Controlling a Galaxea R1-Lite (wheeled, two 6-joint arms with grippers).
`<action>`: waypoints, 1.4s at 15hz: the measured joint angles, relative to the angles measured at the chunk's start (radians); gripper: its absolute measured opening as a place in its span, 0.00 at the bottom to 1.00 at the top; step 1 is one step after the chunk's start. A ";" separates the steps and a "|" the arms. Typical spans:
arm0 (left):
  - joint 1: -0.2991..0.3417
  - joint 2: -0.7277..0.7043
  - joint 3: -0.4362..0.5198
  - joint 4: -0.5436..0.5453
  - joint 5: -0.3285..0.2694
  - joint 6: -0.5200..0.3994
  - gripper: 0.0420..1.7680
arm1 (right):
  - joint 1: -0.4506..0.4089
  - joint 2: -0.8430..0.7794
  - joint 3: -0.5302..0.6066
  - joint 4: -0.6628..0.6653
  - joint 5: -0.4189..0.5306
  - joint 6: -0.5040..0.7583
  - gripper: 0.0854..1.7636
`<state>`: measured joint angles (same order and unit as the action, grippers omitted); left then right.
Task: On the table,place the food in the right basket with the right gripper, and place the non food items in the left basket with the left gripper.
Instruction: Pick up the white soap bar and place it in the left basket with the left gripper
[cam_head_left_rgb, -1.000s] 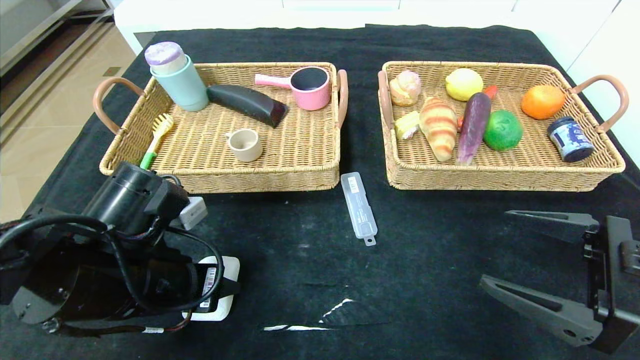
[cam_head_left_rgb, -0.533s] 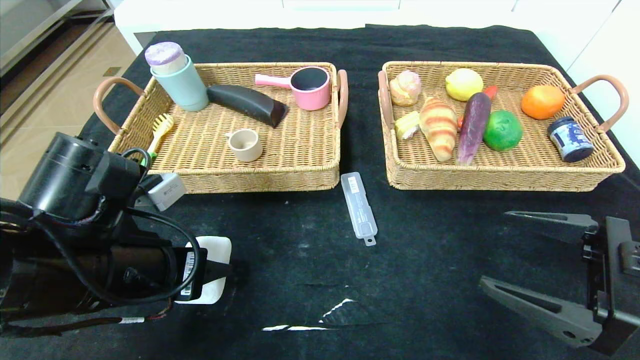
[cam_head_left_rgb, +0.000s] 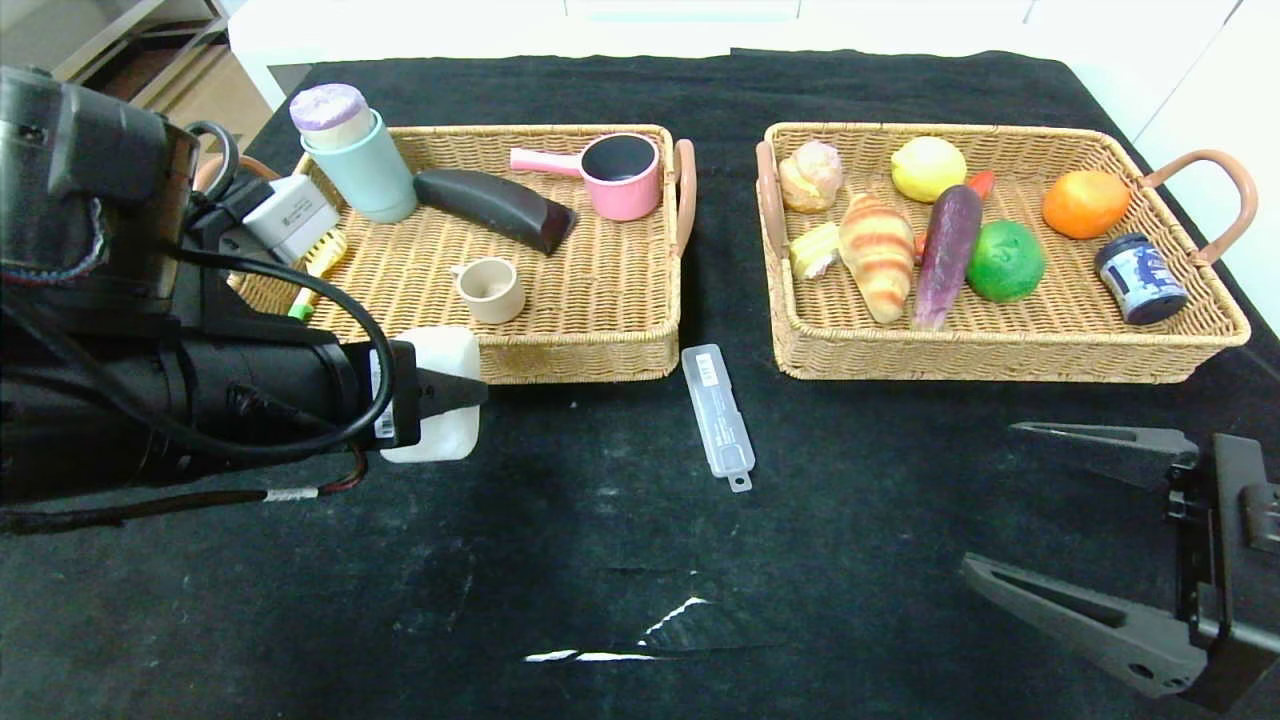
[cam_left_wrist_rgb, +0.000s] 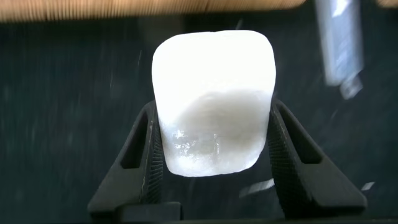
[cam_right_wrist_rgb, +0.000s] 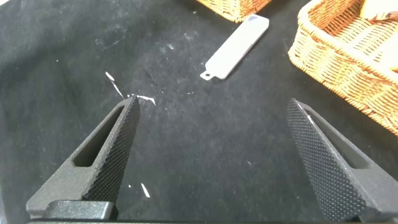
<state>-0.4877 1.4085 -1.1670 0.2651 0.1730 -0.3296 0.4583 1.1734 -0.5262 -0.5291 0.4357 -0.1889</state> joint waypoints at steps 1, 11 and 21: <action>0.001 0.012 -0.016 -0.034 0.000 0.017 0.56 | -0.001 -0.001 -0.001 0.000 0.000 0.000 0.97; 0.015 0.164 -0.154 -0.270 0.006 0.073 0.56 | -0.009 -0.017 -0.005 0.000 -0.001 0.000 0.97; 0.046 0.323 -0.289 -0.402 0.009 0.089 0.56 | -0.009 -0.027 -0.006 0.000 -0.001 0.001 0.97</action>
<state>-0.4419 1.7317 -1.4557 -0.1366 0.1817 -0.2404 0.4491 1.1464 -0.5323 -0.5291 0.4349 -0.1881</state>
